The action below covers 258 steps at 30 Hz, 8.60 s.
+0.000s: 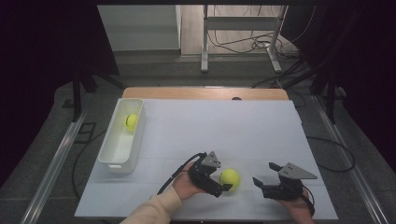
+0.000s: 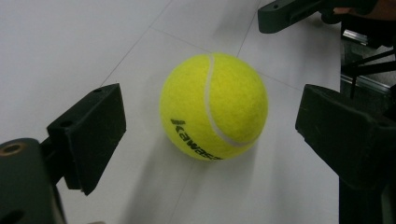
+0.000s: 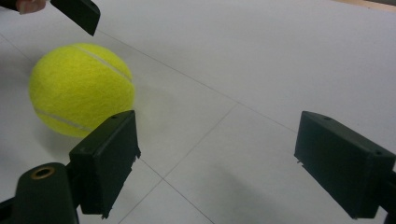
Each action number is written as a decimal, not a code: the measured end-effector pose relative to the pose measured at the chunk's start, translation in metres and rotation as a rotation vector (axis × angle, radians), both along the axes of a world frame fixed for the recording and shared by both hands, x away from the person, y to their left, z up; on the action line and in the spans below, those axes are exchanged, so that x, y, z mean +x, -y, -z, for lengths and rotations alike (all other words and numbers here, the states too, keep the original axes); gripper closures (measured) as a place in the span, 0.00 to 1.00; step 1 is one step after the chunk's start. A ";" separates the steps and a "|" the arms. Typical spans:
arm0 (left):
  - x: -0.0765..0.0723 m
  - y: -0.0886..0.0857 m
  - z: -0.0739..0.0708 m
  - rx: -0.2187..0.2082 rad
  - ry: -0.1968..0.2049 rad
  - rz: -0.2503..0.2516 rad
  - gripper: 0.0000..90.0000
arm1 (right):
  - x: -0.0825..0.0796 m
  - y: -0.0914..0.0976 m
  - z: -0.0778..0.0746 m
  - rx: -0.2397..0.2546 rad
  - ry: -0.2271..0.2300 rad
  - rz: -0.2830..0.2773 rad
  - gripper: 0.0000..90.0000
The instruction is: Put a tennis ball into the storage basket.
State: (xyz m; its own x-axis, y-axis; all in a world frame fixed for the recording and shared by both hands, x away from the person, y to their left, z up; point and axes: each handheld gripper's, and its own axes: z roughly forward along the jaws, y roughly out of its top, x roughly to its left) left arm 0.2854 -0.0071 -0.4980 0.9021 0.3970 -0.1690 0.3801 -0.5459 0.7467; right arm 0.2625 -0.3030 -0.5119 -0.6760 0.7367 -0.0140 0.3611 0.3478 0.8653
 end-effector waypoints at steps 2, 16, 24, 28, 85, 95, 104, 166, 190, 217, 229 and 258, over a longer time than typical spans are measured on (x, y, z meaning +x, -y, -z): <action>0.001 0.002 0.001 0.008 -0.002 0.007 0.10 | 0.000 0.000 0.000 -0.001 0.000 0.000 0.16; 0.005 0.018 0.009 0.037 -0.027 0.032 0.08 | 0.000 0.000 0.000 -0.007 -0.001 0.000 0.16; 0.009 0.027 0.016 0.058 -0.046 0.034 0.08 | 0.000 0.000 0.000 -0.007 -0.002 0.001 0.16; 0.010 0.032 0.017 0.076 -0.047 0.050 0.08 | 0.000 0.000 0.000 -0.007 -0.002 0.001 0.16; -0.001 -0.009 -0.021 -0.078 0.027 -0.044 0.28 | 0.000 0.000 0.000 -0.002 0.002 0.004 0.16; -0.001 -0.023 -0.033 -0.102 0.051 -0.062 0.28 | 0.000 0.001 0.001 -0.002 0.000 0.009 0.16; -0.001 -0.034 -0.042 -0.116 0.069 -0.081 0.28 | 0.000 0.001 0.000 0.000 0.004 0.005 0.16; 0.008 -0.114 -0.081 -0.198 0.152 -0.285 0.28 | 0.000 0.001 0.001 -0.004 0.002 0.010 0.16; 0.012 -0.143 -0.088 -0.233 0.162 -0.355 0.28 | 0.001 0.001 0.001 -0.005 0.005 0.009 0.16; 0.014 -0.168 -0.094 -0.251 0.175 -0.424 0.28 | 0.001 0.001 0.001 -0.006 0.002 0.010 0.16; 0.015 -0.180 -0.094 -0.258 0.172 -0.458 0.28 | 0.001 0.001 0.001 -0.009 0.002 0.010 0.16; 0.016 -0.208 -0.094 -0.243 0.195 -0.566 0.28 | 0.001 0.001 0.001 -0.010 0.006 0.013 0.16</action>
